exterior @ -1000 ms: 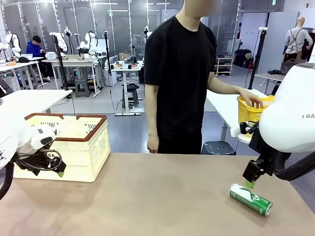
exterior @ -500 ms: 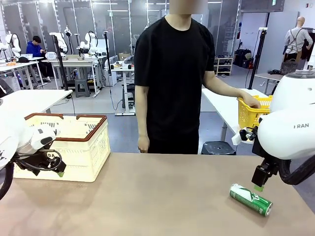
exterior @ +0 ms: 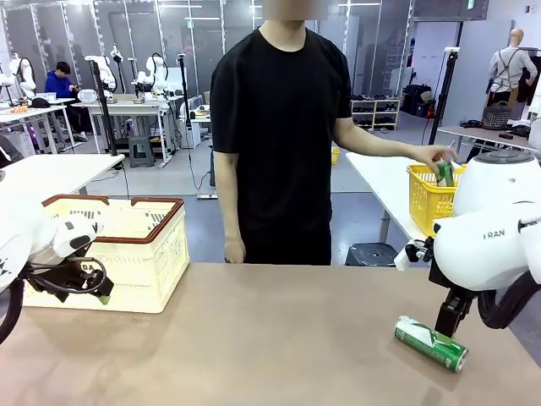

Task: Place the drinks into the Shopping basket.
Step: Pick up one drink and place it into the Shopping basket.

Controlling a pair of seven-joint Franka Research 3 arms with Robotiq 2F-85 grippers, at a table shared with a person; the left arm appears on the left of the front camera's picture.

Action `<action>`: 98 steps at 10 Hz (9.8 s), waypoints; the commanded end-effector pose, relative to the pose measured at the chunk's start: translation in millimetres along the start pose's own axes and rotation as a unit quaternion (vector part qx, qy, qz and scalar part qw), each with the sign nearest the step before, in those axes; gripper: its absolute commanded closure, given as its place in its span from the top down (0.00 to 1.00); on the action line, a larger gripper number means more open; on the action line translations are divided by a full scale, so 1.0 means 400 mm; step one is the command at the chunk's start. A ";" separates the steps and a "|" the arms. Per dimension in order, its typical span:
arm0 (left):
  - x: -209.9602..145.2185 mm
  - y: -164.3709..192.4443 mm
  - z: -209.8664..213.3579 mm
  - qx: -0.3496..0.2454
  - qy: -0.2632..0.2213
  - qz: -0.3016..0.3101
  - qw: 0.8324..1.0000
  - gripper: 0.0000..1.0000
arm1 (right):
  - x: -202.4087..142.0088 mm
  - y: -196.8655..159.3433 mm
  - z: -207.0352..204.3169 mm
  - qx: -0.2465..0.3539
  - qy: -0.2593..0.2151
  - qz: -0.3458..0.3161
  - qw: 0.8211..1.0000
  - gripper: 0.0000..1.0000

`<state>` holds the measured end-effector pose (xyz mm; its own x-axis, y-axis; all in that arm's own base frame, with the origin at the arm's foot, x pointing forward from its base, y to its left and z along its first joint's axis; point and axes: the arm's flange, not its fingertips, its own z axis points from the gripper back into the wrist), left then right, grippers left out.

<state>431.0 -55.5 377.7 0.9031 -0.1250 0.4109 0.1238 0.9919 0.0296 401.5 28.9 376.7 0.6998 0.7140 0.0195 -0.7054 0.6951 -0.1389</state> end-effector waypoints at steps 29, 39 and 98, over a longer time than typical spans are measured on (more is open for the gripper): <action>0.000 0.002 -0.001 0.000 0.001 0.000 1.000 1.00 | 0.128 0.073 0.111 -0.018 -0.001 -0.204 0.979 0.00; 0.000 0.002 -0.001 0.000 0.001 0.000 1.000 1.00 | 0.481 0.292 0.127 0.005 -0.065 -0.133 0.989 0.00; 0.132 -0.763 -0.029 -0.158 0.046 0.021 0.986 1.00 | 0.022 0.110 0.166 -0.019 -0.043 0.014 0.999 1.00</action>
<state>442.1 -352.3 375.1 0.9443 -0.0935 0.3154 0.1929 0.9340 -0.3006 369.6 72.5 436.1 0.6703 0.7346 0.1052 -0.7146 0.6772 -0.1755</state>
